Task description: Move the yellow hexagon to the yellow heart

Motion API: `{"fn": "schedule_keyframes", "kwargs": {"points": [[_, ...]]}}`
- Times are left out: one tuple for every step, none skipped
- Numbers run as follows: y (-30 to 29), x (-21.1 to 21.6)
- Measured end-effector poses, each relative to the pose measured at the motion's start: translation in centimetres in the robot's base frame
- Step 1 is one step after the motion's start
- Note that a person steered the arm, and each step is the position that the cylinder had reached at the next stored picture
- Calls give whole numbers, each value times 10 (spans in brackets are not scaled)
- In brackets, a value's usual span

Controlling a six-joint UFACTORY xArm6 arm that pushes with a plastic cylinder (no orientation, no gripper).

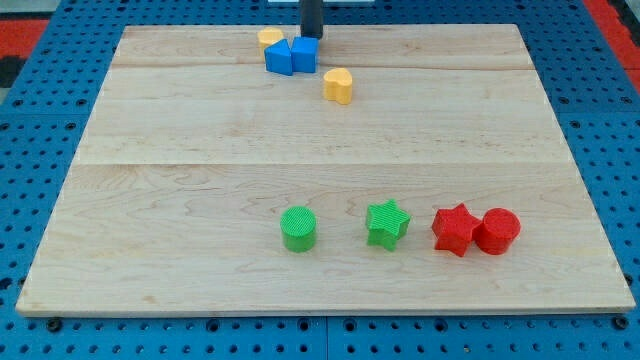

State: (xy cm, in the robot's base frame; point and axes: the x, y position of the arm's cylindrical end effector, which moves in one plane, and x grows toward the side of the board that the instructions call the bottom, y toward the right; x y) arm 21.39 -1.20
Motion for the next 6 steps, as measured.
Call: {"fn": "schedule_keyframes", "kwargs": {"points": [[-50,-3],[-92,8],[-109,22],[-159,22],[-150,41],[-117,47]]}}
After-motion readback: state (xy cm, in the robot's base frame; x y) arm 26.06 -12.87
